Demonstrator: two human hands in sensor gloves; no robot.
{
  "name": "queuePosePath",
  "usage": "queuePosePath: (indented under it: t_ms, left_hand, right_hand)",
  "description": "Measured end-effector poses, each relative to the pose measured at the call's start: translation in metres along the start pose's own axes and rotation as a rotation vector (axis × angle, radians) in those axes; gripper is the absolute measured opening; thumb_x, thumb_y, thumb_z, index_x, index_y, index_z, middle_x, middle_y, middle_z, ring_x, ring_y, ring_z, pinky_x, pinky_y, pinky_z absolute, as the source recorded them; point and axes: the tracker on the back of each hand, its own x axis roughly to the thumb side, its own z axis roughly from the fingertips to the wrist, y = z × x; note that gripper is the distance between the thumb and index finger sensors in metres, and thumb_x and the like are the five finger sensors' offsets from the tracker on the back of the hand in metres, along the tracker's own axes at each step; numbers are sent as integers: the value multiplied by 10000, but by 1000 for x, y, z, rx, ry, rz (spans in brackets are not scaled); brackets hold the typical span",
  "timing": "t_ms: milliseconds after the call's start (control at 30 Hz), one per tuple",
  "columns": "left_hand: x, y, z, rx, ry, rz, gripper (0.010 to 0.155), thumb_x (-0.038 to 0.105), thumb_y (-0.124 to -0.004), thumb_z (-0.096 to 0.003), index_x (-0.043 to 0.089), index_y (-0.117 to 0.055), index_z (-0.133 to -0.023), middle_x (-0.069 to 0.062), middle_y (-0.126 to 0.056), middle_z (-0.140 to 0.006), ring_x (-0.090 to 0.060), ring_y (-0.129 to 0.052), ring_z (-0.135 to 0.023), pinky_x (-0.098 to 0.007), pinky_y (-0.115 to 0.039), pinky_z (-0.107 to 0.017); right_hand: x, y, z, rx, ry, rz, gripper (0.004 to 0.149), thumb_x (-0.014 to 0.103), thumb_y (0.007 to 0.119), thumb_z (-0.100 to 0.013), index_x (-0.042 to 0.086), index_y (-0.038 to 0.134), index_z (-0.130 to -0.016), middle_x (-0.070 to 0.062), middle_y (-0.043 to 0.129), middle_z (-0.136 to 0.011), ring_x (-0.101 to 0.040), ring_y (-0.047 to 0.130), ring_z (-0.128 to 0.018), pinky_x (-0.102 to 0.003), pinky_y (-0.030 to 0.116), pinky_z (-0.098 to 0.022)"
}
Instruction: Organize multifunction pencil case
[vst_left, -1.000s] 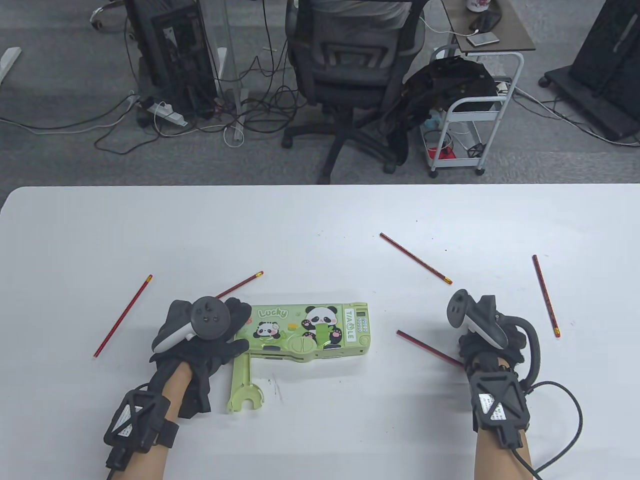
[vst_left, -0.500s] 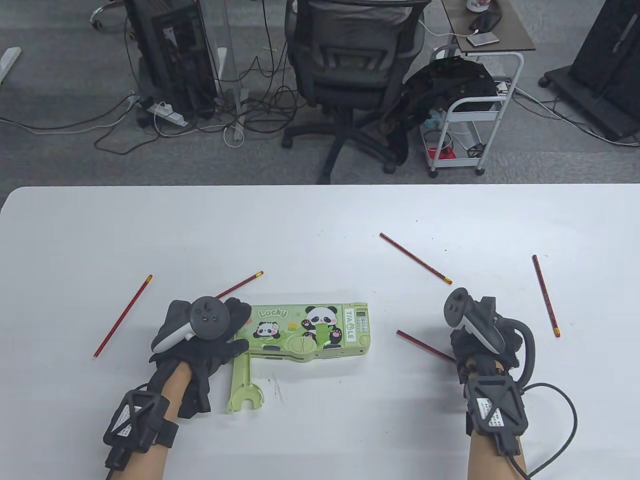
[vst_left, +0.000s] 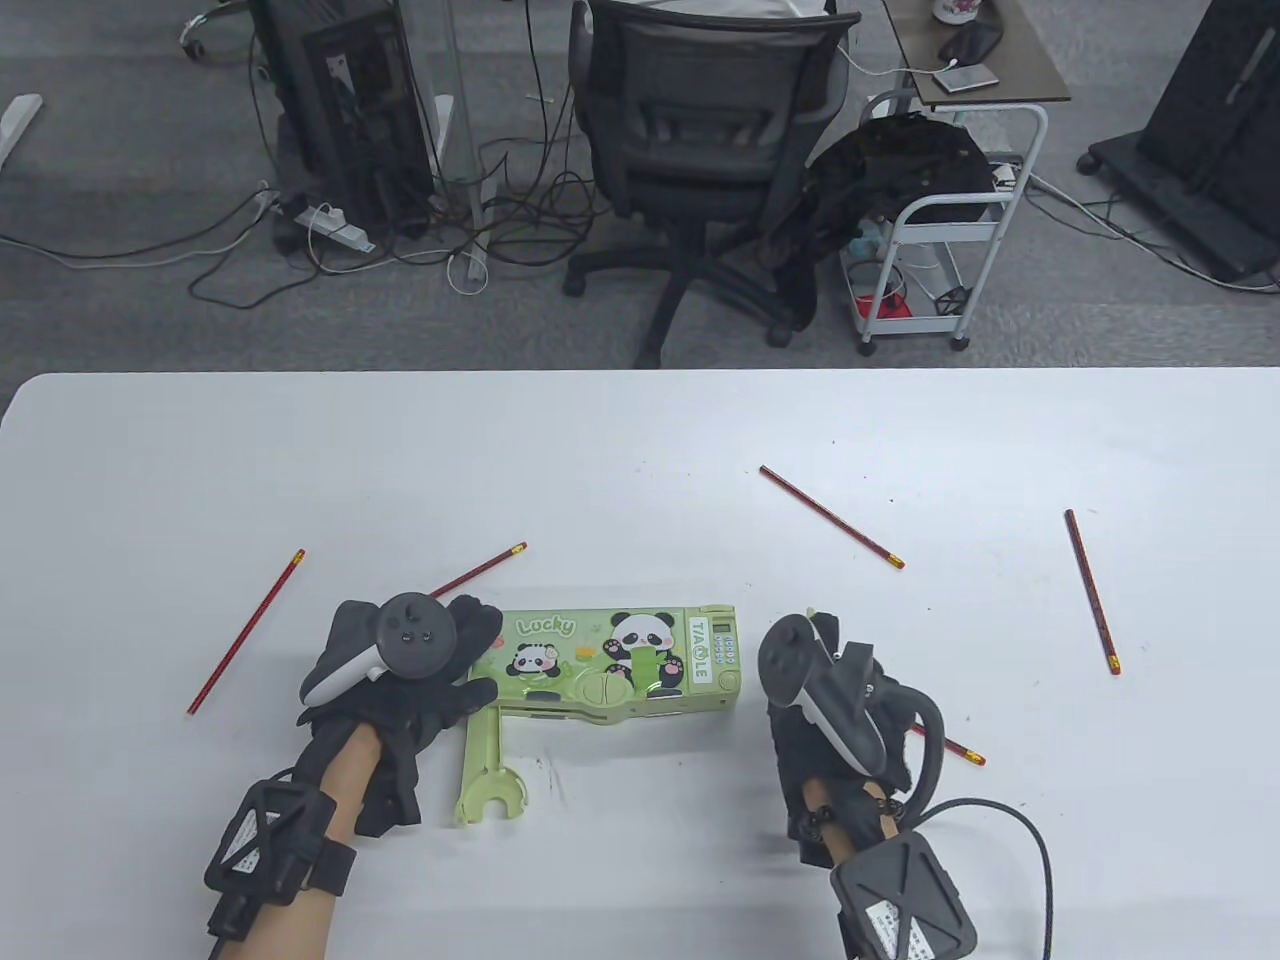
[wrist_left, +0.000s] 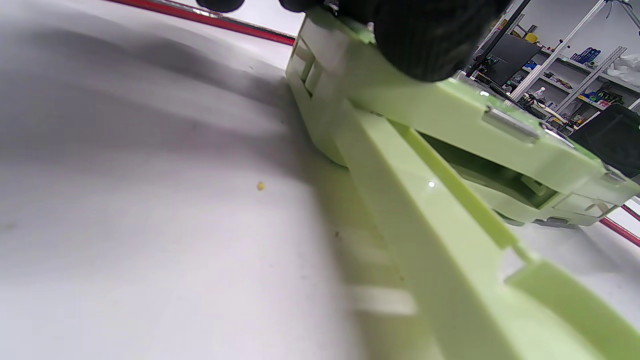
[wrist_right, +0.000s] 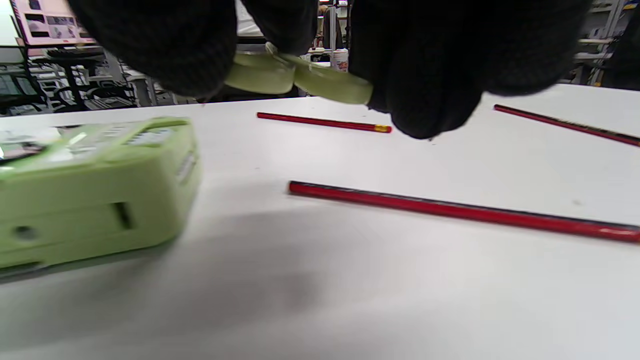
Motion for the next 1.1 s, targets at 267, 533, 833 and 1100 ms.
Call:
queuePosePath:
  t_ms: [267, 533, 833, 1100]
  left_hand:
    - [-1, 1, 0, 1, -2, 9, 742, 411, -739, -532, 280, -348, -1148, -74, -286, -1256, -503, -360, -1138, -760, -410, -717]
    - [-1, 1, 0, 0, -2, 15, 740, 413, -744, -529, 285, -356, -1147, -69, -292, -1256, -499, -364, -1140, -762, -410, -716]
    - [-2, 2, 0, -1, -4, 22, 733, 405, -743, -529, 290, -363, -1145, -61, -296, -1256, -493, -367, -1143, -762, -409, -718]
    - [-4, 2, 0, -11, -10, 38, 719, 392, -738, -533, 303, -366, -1142, -49, -294, -1256, -481, -366, -1147, -763, -407, -718]
  right_hand:
    - [52, 7, 33, -17, -129, 2, 755, 465, 772, -507, 80, 531, -1110, -396, 756, -899, -515, 926, -662, -614, 816, -512]
    - [95, 14, 60, -10, -256, 20, 750, 474, 773, -505, 76, 555, -1102, -391, 776, -888, -504, 942, -648, -604, 831, -501]
    - [147, 30, 76, 102, -372, -17, 744, 483, 769, -505, 67, 579, -1092, -379, 794, -880, -495, 959, -631, -594, 844, -490]
    - [172, 44, 87, 201, -436, -29, 738, 494, 761, -507, 60, 602, -1081, -372, 815, -863, -485, 970, -618, -586, 854, -479]
